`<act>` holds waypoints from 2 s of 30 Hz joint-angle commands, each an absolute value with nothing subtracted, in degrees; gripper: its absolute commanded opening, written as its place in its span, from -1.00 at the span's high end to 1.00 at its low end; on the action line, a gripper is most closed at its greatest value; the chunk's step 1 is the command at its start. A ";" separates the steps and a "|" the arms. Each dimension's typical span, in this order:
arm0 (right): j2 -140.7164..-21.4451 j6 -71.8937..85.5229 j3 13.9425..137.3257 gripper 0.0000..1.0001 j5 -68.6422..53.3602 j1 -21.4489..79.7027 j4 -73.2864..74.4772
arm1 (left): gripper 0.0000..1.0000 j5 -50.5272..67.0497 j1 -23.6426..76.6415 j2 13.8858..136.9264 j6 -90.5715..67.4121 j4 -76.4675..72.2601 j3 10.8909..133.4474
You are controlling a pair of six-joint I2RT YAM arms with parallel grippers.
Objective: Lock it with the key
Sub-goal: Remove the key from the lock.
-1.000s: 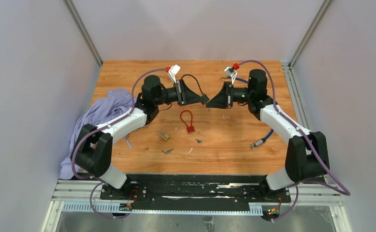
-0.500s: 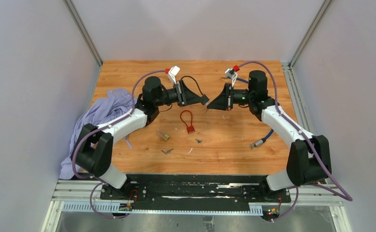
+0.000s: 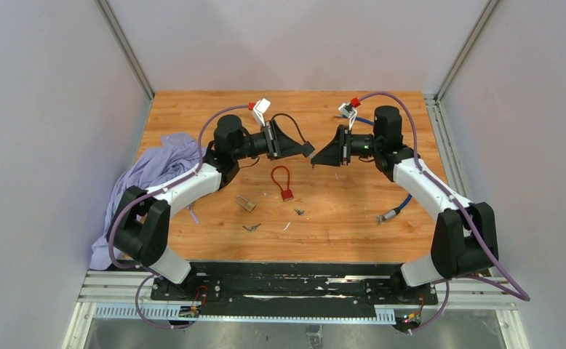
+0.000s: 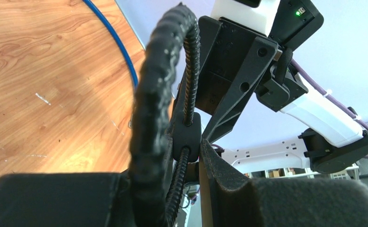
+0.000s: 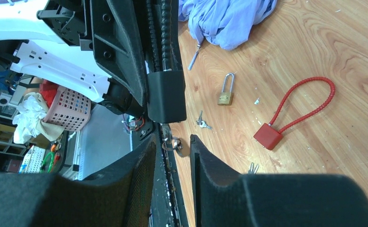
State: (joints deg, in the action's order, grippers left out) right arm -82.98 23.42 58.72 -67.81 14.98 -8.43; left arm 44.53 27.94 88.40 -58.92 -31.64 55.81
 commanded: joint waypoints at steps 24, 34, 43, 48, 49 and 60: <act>-83.84 40.69 54.49 0.99 -76.49 14.69 -34.38 | 0.99 47.91 28.75 88.45 -55.25 -56.81 51.68; -82.21 30.54 54.19 0.99 -79.03 15.63 -24.35 | 0.99 45.35 28.74 86.98 -51.96 -58.98 50.33; -82.18 17.75 55.83 0.99 -79.97 16.73 -9.29 | 0.99 42.57 27.77 86.44 -50.54 -62.82 48.99; -82.26 13.41 56.23 0.99 -80.30 17.51 -4.50 | 0.99 41.32 26.31 85.58 -49.08 -63.31 48.03; -82.27 12.37 56.34 0.99 -80.33 17.68 -3.47 | 0.99 40.99 25.88 85.34 -49.17 -63.59 47.72; -81.76 2.16 57.92 0.99 -76.96 20.55 6.06 | 0.99 34.69 21.68 85.00 -54.94 -68.74 43.75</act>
State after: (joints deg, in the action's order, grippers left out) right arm -82.76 5.96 58.74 -72.38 18.94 -5.19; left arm 47.35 26.98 87.59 -53.98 -57.36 42.92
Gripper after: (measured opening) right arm 0.046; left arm 0.259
